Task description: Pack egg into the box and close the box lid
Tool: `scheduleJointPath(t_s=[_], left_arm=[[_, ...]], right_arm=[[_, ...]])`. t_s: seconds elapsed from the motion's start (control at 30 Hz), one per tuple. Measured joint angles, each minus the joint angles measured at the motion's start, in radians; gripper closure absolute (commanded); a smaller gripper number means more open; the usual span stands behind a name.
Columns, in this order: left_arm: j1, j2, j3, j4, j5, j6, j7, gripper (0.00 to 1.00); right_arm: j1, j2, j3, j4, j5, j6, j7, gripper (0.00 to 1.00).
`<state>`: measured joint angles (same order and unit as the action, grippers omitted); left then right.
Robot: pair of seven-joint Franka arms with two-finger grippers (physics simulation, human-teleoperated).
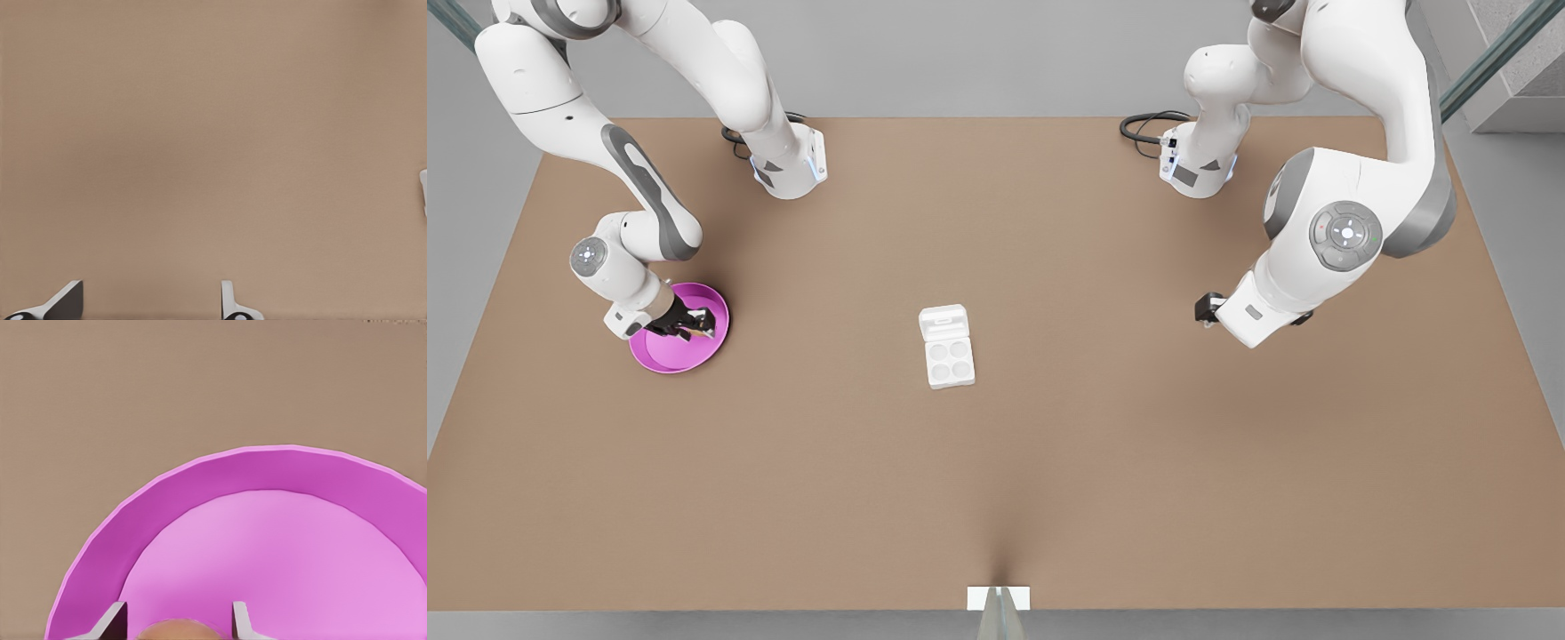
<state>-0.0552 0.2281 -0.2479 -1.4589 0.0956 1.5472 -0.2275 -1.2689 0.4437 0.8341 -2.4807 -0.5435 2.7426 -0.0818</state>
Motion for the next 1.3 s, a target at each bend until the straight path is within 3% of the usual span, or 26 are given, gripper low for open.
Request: scheduleJointPath(t_s=[0.53, 0.57, 0.7, 0.93, 1.07, 1.1, 1.17, 1.2, 1.3], left_arm=[[0.002, -0.037, -0.005, 0.053, 0.005, -0.036, -0.006, 0.00], [0.010, -0.036, -0.004, 0.054, 0.005, -0.037, -0.006, 0.00], [0.016, -0.034, -0.004, 0.054, 0.005, -0.038, -0.005, 0.00], [-0.002, -0.038, -0.018, 0.055, 0.005, -0.039, -0.008, 0.00], [0.003, -0.037, -0.021, 0.055, 0.006, -0.035, -0.009, 0.00], [0.004, -0.037, -0.021, 0.055, 0.006, -0.034, -0.010, 0.00], [0.005, -0.037, -0.021, 0.055, 0.006, -0.034, -0.010, 0.00], [0.005, -0.037, -0.021, 0.055, 0.006, -0.033, -0.010, 0.00], [0.007, -0.036, -0.021, 0.055, 0.006, -0.032, -0.011, 0.00]], right_arm=[[-0.021, -0.014, 0.000, -0.012, 0.001, 0.003, -0.003, 0.34], [-0.023, -0.015, 0.000, -0.013, 0.001, 0.004, -0.003, 0.41], [-0.025, -0.017, 0.001, -0.014, 0.005, 0.006, -0.008, 0.52], [-0.027, -0.098, 0.021, -0.011, 0.012, -0.030, -0.014, 0.53], [-0.033, -0.100, 0.034, -0.010, 0.017, -0.060, -0.011, 0.46], [-0.037, -0.097, 0.034, -0.012, 0.017, -0.064, -0.010, 0.39], [-0.057, -0.092, 0.035, -0.020, 0.016, -0.070, -0.009, 0.39], [-0.068, -0.090, 0.035, -0.025, 0.013, -0.072, -0.008, 0.30], [-0.100, -0.074, 0.034, -0.036, -0.002, -0.072, -0.006, 0.29]])
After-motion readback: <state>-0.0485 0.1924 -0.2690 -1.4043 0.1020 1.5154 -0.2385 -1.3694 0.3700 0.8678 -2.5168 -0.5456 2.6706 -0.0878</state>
